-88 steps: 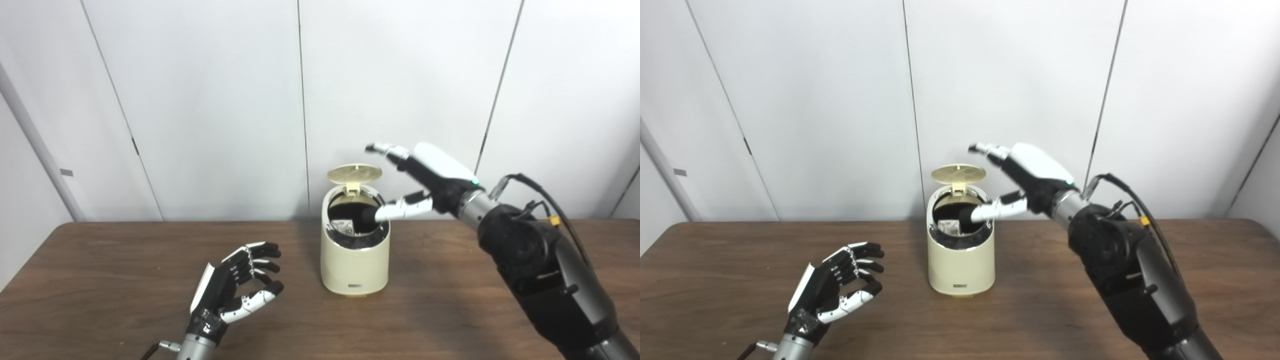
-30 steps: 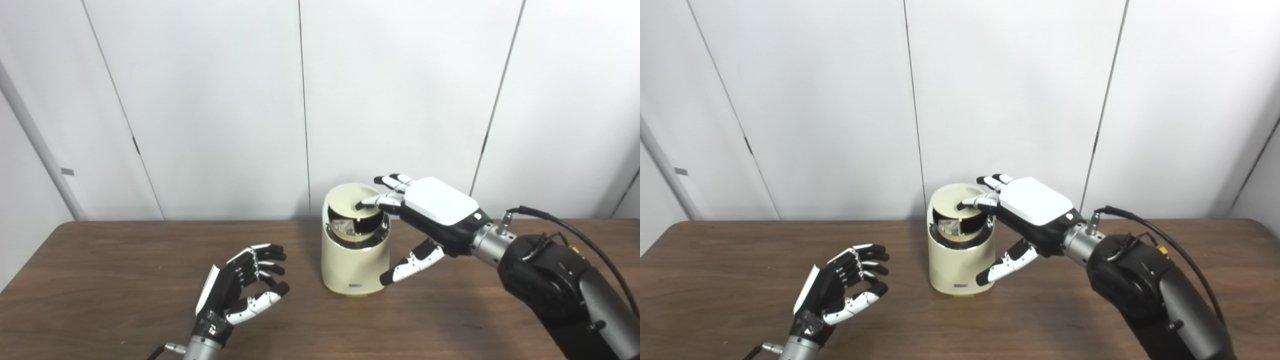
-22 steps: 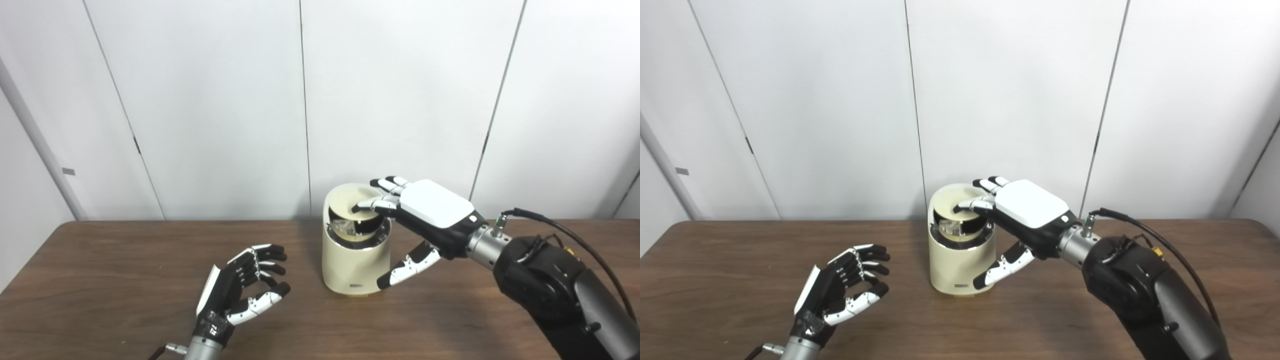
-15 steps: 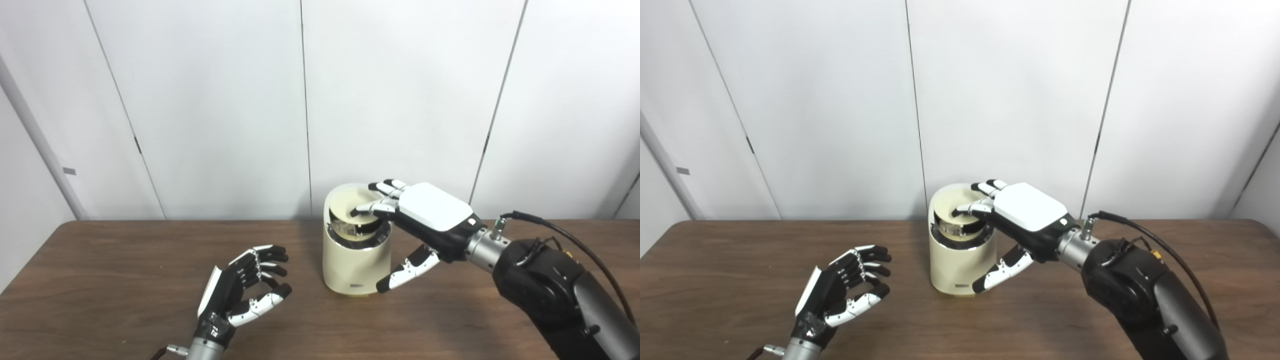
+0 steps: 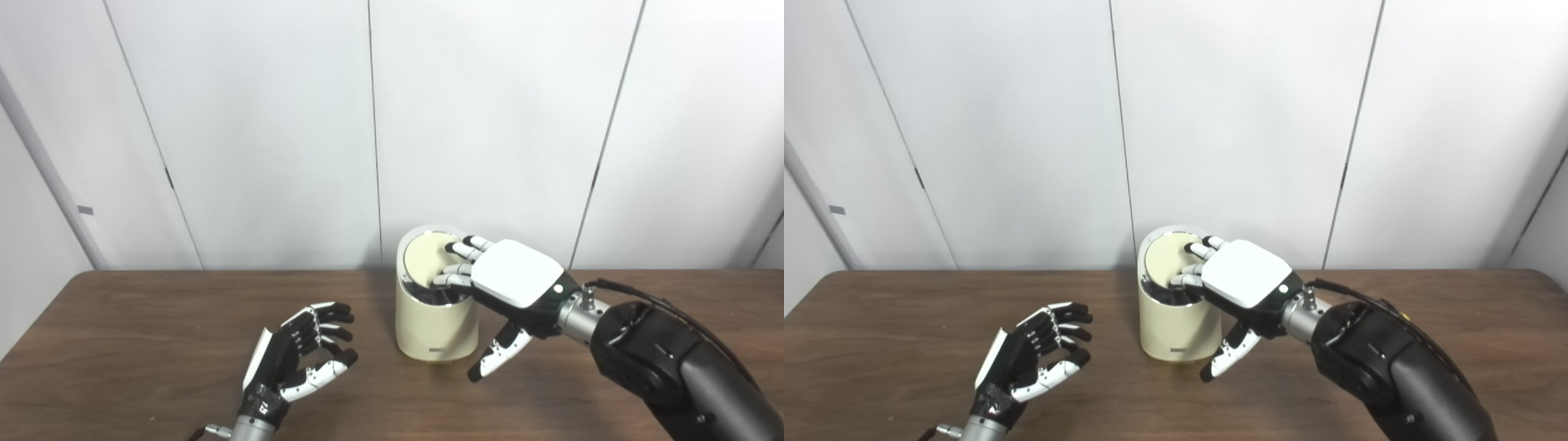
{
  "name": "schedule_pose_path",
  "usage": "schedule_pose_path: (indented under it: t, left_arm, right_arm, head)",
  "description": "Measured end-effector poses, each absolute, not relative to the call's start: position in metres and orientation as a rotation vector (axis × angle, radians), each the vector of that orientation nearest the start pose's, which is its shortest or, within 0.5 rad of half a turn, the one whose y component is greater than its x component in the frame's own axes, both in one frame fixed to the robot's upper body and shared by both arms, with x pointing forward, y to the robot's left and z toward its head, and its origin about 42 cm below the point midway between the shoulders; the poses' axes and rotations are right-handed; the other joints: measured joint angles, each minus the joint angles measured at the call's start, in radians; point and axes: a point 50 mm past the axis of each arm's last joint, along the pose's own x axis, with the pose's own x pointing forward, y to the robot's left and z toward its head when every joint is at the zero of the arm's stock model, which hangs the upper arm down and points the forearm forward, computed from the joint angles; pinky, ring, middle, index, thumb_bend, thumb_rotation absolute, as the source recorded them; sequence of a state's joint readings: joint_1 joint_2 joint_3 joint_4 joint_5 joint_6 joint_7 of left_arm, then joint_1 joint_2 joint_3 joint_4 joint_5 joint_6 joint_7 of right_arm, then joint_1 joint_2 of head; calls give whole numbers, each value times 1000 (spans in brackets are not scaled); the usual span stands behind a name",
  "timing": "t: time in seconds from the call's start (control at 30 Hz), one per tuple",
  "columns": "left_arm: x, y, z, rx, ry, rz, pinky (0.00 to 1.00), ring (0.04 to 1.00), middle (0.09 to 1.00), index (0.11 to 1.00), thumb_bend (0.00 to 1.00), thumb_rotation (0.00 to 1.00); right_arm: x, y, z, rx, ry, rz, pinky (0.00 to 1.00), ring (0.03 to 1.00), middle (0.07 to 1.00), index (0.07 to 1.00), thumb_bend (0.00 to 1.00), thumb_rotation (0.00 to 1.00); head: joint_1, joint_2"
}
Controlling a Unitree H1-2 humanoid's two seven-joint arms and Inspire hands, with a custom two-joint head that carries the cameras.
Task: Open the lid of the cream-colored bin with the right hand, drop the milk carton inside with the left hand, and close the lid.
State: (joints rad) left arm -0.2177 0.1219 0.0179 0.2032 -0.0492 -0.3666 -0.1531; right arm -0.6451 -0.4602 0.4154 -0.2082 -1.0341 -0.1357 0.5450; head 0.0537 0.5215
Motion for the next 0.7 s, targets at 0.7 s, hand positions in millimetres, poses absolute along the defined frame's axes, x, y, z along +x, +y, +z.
schedule_pose_path:
  t: [0.7]
  left_arm:
    - [348, 237, 134, 100, -369, -174, 460, 598, 695, 726, 678, 239]
  right_arm:
    - [387, -196, 310, -1485, -635, 479, 884, 938, 846, 864, 689, 546]
  head:
    - [3, 8]
